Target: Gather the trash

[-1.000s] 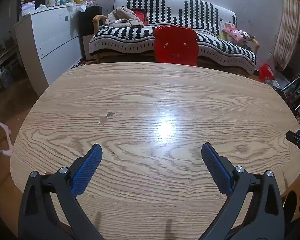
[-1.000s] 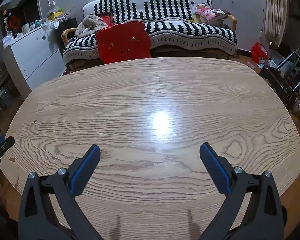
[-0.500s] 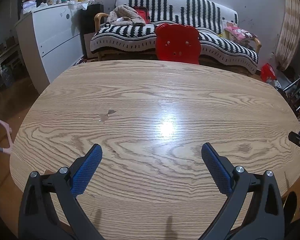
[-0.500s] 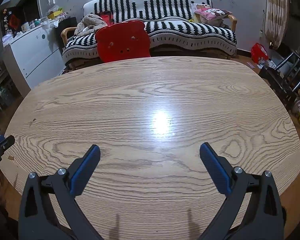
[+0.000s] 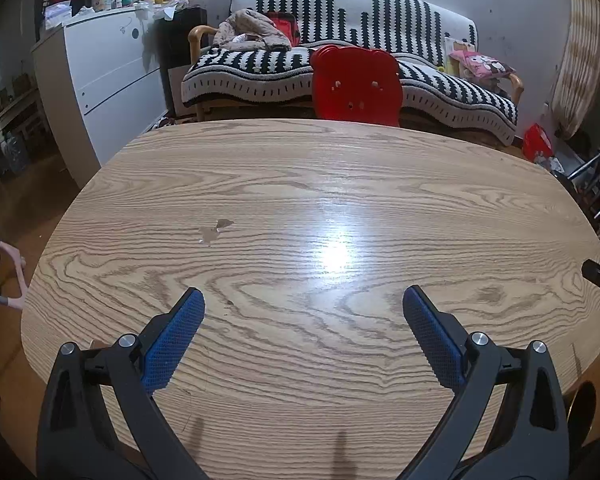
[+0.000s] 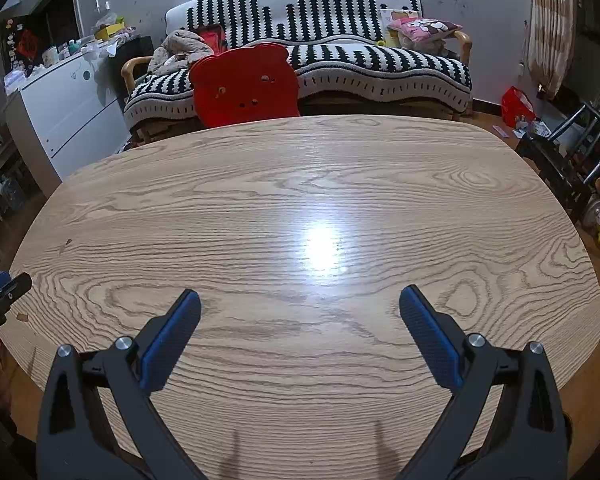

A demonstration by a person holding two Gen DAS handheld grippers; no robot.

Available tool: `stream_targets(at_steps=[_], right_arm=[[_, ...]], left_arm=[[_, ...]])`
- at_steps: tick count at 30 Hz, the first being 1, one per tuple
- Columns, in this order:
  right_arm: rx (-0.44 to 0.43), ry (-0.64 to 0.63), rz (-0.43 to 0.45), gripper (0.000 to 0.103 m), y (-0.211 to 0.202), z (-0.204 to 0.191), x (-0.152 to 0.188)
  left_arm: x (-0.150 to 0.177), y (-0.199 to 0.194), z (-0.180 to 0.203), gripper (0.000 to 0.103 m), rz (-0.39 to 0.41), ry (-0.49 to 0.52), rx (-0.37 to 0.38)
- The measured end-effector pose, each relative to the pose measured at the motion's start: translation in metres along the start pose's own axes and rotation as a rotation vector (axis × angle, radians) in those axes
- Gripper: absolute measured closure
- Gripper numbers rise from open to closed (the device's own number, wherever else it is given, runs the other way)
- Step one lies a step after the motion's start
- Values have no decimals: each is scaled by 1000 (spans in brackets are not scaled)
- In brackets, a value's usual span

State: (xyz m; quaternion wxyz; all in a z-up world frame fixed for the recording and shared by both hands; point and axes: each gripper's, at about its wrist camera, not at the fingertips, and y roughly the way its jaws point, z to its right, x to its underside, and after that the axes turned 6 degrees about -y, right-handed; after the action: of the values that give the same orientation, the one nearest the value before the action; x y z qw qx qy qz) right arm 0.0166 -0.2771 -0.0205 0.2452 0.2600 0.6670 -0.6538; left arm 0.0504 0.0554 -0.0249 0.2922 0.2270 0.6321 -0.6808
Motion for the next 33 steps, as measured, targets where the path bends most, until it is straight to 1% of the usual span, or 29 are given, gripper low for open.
stream_targets(at_steps=[33], right_arm=[[-3, 5, 3, 7, -2, 1, 1]], left_arm=[[1, 3, 2, 7, -10, 5, -7]])
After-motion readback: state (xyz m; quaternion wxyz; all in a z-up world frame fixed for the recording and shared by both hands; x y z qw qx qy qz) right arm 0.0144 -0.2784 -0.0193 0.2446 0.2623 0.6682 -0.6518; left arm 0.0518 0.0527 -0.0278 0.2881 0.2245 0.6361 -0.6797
